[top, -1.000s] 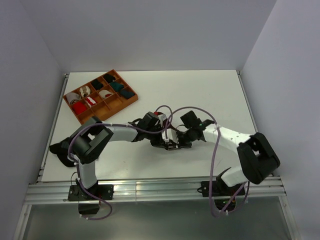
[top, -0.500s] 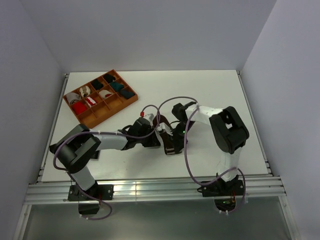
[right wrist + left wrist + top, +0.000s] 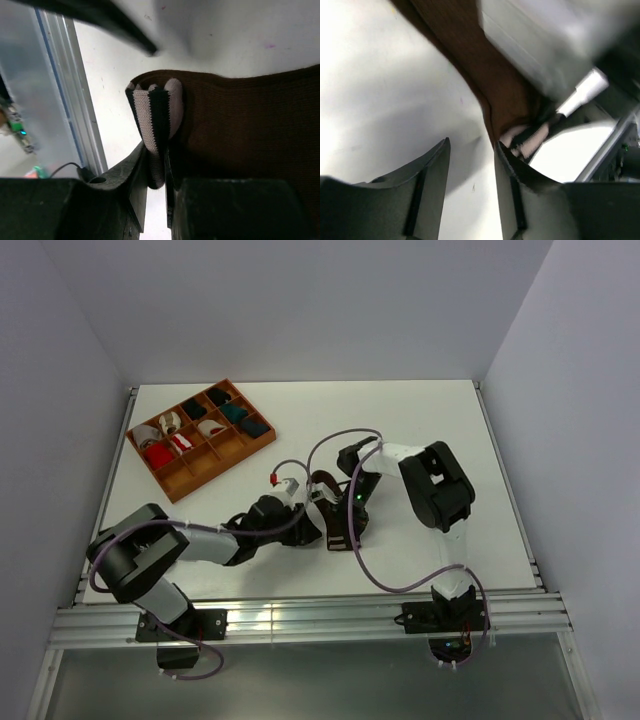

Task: Roll the socks
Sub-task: Roll the sock at the center of the board.

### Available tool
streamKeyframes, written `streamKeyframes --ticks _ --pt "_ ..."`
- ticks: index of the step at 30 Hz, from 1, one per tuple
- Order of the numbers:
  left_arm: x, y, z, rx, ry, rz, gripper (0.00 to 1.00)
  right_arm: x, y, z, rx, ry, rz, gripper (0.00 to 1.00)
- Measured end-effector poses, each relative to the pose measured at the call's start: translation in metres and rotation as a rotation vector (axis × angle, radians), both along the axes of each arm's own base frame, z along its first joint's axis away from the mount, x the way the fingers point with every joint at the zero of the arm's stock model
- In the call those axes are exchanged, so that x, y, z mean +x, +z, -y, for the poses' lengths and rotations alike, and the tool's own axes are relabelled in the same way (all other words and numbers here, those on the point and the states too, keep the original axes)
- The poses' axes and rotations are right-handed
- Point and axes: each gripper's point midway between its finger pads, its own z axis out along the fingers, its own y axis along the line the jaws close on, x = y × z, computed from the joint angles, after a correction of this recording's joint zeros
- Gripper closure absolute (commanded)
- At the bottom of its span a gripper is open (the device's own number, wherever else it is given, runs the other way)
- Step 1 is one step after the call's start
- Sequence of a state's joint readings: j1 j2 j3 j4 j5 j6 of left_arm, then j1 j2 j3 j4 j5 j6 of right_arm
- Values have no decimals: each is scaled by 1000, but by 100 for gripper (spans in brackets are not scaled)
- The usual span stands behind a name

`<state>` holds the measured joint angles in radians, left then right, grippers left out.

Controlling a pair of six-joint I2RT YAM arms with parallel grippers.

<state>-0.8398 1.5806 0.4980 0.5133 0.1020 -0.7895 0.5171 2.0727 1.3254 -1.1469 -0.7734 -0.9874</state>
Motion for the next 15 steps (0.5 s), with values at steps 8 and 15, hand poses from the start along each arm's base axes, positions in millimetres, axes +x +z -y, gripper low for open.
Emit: streamKeyframes --ticks 8,15 --pt "-23 30 10 -140 -118 138 52 -1 -2 -3 -77 -101 -121 79" --pt "-24 39 22 -139 -170 209 51 0 -2 -3 -98 -123 -149 79"
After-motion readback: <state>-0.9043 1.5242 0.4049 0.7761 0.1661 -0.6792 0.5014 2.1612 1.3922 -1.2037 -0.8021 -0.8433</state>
